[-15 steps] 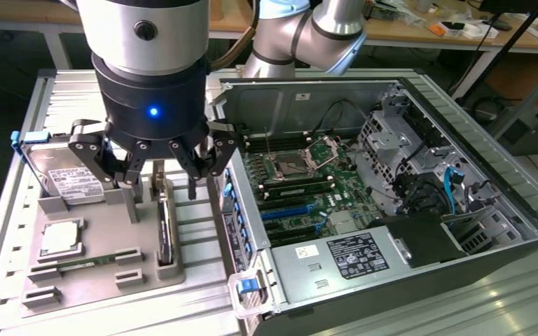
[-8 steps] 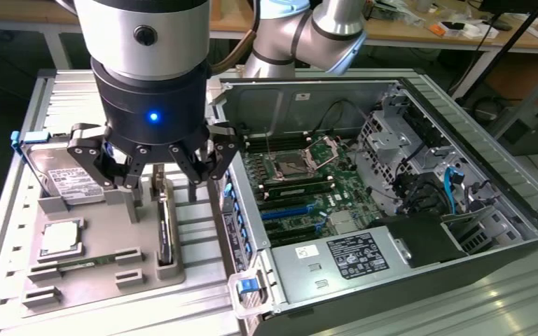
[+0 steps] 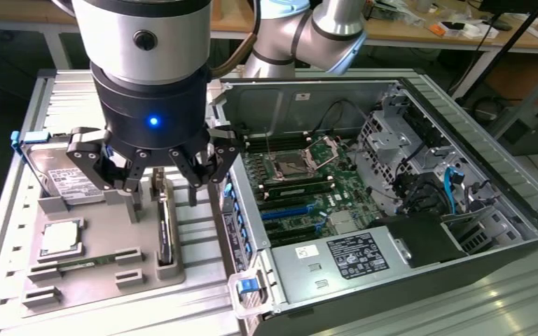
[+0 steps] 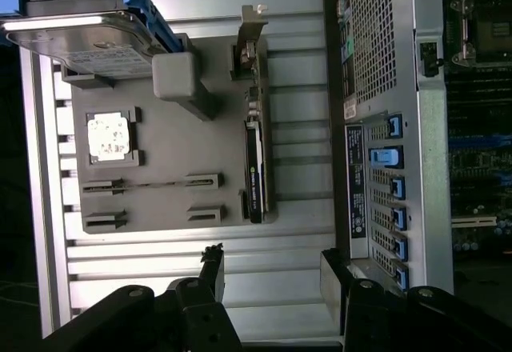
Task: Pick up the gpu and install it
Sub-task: 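Pick up the gpu and move the gpu toward the slot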
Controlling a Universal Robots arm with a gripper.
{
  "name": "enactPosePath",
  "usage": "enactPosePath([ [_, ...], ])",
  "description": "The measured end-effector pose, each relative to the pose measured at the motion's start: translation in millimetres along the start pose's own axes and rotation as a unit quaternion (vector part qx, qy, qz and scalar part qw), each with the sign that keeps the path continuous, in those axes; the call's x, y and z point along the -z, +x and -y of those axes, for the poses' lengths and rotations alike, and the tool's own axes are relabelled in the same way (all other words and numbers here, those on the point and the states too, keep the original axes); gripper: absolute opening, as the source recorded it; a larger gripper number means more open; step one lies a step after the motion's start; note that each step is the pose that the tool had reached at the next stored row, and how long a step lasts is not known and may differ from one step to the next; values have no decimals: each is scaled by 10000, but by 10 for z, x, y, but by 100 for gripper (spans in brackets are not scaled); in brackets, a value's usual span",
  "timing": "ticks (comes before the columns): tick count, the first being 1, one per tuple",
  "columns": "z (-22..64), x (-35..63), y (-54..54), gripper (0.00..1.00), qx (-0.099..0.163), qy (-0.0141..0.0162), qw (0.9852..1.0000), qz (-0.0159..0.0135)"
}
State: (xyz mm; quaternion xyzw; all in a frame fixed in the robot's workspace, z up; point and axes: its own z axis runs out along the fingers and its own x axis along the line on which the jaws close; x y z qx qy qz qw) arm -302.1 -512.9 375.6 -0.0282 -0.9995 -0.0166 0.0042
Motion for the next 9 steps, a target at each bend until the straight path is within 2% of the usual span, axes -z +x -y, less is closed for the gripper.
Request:
enactPosePath([
  [9,24,-8,8,60,0,0,10000,0],
])
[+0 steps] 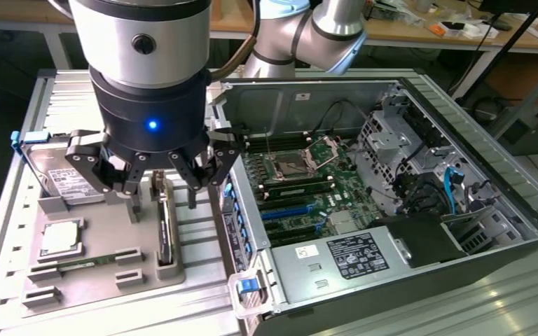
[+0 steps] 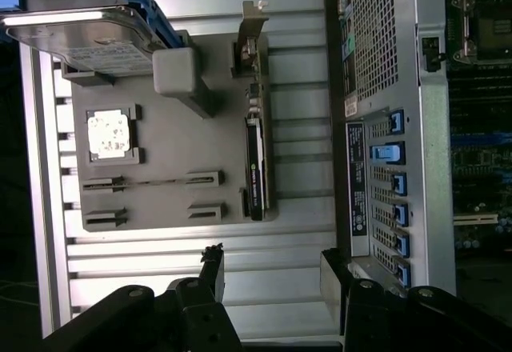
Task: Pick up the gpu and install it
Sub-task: 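Pick up the gpu and move the gpu toward the slot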
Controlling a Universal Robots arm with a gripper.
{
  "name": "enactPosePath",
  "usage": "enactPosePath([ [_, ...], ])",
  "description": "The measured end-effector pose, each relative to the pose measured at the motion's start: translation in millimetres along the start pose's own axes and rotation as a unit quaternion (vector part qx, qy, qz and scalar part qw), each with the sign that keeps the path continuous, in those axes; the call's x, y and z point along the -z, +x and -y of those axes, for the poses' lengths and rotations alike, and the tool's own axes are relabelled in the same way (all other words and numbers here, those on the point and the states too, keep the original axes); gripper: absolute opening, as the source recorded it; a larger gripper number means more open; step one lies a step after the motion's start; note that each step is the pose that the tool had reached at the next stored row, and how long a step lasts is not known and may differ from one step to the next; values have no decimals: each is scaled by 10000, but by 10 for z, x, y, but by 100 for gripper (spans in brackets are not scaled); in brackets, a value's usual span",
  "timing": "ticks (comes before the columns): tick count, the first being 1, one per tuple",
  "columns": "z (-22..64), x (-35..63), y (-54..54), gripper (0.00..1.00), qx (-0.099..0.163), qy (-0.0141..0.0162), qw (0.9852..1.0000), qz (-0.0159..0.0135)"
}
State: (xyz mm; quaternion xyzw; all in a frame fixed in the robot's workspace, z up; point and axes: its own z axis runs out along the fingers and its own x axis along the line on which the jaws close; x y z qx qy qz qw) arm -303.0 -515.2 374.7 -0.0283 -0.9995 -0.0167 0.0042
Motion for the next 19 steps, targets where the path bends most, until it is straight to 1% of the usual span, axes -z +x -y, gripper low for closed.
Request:
enactPosePath([
  [19,39,-24,27,60,0,0,10000,0],
])
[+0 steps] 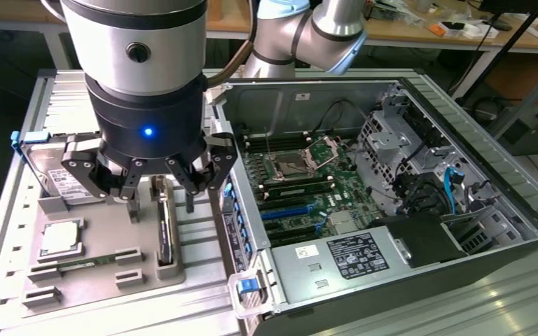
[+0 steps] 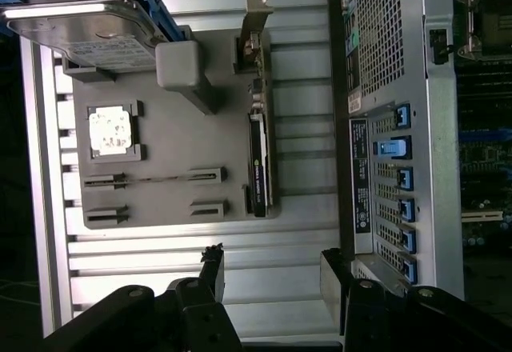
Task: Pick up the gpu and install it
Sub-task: 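Pick up the gpu and move the gpu toward the slot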
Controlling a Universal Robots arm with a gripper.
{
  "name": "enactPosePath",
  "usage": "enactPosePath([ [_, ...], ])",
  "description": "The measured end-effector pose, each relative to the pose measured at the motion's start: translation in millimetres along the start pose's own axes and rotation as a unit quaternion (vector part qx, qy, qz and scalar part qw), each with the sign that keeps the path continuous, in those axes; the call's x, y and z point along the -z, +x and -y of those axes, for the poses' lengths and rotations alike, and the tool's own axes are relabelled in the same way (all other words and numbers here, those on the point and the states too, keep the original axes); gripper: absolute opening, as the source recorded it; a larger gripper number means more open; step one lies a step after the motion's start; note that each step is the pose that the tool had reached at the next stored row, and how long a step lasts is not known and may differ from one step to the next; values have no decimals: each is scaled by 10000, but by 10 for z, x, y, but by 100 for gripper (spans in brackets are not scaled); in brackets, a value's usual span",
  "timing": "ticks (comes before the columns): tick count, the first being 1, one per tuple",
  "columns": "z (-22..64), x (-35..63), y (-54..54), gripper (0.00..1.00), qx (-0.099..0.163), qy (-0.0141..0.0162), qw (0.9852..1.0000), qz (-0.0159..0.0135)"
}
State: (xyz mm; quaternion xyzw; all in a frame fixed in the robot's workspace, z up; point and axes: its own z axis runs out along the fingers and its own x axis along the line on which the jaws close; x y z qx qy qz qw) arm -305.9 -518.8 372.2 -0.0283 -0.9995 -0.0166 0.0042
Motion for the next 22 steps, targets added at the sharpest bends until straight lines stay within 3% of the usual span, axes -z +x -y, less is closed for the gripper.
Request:
enactPosePath([
  [22,34,-31,30,60,0,0,10000,0],
])
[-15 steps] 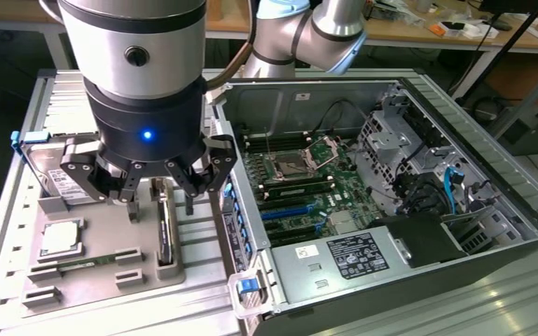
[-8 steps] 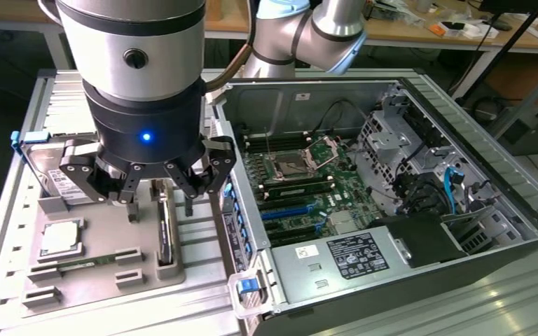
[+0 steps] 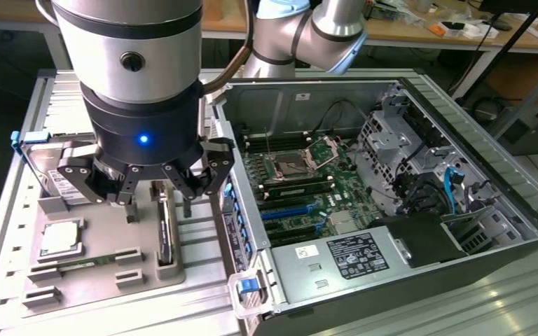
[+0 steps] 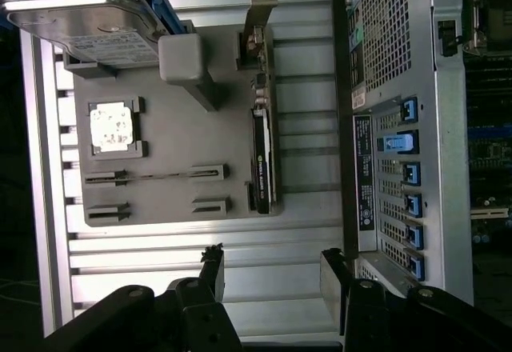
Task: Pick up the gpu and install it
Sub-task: 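Pick up the gpu and move the gpu toward the slot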
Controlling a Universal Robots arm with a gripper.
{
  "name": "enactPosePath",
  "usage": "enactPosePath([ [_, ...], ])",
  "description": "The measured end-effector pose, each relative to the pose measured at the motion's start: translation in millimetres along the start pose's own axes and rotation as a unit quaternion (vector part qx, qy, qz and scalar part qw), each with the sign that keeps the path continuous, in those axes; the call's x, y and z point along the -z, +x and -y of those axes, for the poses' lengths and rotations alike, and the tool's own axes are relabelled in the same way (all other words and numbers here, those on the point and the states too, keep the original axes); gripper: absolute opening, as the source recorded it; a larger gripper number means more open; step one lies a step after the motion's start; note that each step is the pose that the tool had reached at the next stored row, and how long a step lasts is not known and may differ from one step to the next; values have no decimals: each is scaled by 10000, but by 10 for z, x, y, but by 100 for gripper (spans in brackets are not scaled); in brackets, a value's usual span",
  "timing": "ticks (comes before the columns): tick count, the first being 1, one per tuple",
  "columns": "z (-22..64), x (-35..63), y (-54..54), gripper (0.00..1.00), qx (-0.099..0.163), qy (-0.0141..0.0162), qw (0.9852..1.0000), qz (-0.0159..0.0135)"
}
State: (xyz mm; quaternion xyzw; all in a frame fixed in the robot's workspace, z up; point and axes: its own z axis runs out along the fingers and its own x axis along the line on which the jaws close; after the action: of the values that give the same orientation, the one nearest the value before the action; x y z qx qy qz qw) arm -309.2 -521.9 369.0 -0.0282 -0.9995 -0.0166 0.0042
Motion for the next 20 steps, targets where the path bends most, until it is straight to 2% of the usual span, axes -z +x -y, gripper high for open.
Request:
enactPosePath([
  [20,5,-44,7,60,-1,-1,10000,0],
])
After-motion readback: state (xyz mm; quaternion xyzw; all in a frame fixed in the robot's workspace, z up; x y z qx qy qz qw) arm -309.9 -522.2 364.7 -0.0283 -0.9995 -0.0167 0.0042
